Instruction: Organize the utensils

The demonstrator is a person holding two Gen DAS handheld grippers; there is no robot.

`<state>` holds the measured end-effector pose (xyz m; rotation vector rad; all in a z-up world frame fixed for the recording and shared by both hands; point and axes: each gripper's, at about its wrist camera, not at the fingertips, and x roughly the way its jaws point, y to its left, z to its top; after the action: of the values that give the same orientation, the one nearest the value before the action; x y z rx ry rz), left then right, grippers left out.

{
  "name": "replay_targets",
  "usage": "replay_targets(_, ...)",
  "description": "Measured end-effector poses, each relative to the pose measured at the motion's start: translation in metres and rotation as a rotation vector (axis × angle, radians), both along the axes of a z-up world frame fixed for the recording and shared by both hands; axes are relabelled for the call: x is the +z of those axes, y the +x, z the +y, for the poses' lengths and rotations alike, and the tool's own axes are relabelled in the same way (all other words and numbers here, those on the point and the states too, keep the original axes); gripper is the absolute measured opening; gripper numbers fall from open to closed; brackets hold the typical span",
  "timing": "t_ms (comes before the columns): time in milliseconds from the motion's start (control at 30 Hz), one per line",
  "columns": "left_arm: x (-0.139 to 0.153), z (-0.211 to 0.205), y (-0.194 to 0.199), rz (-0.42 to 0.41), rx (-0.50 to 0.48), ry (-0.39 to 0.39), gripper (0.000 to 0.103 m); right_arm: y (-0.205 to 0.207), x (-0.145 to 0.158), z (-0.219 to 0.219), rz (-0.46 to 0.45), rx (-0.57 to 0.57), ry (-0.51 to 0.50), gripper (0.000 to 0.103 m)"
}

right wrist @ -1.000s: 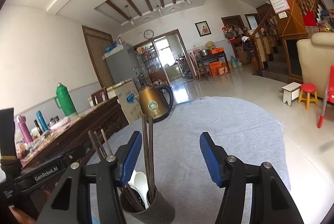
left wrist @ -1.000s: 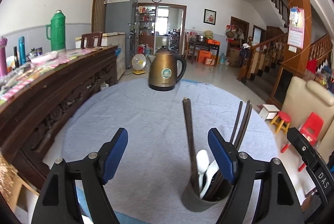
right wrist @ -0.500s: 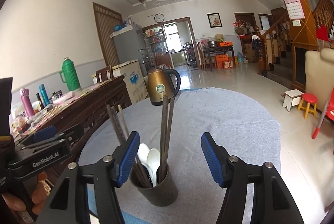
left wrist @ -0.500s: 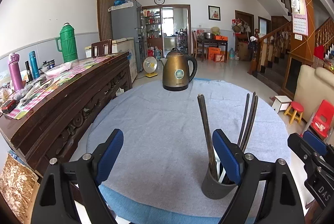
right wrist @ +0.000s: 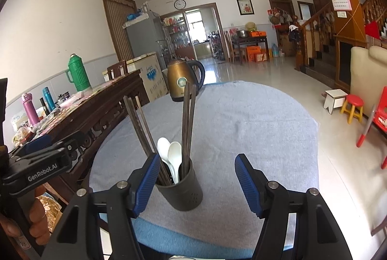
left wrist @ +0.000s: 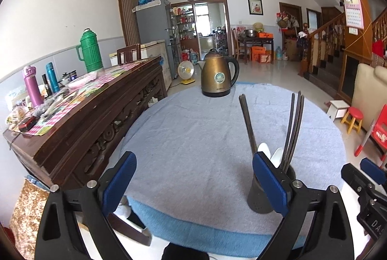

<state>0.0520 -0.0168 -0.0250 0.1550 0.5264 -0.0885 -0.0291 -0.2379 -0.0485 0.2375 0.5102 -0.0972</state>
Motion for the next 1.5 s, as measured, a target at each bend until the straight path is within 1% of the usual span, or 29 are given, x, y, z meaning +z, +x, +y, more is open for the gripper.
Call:
replay_targets(133,0.002,0.001,-0.01,0.009,0.015,0.027,0.097,-0.01,0.002,0.003,0.012,-0.002,-0.003,0.072)
replay_targets(300,0.009,0.002,-0.023,0.018,0.006,0.039,0.097,-0.02,0.006,0.006,0.028,-0.012,0.006,0.073)
replay_targets(500,0.024,-0.002,-0.043,-0.01,-0.013,0.077,0.097,-0.034,0.016,0.011,0.039,-0.027,0.011,0.075)
replay_targets(700,0.034,0.002,-0.055,-0.003,-0.009,0.071,0.097,-0.045,0.021,0.017,0.06,-0.031,0.018,0.076)
replay_targets(967,0.035,0.007,-0.063,-0.004,0.013,0.083,0.097,-0.052,0.02,0.028,0.079,-0.017,0.023,0.076)
replay_targets(1333,0.04,0.021,-0.069,-0.015,0.042,0.092,0.097,-0.051,0.025,0.04,0.061,-0.021,0.021,0.076)
replay_targets(1500,0.045,0.033,-0.072,-0.022,0.062,0.076,0.097,-0.05,0.028,0.049,0.056,-0.016,0.015,0.076)
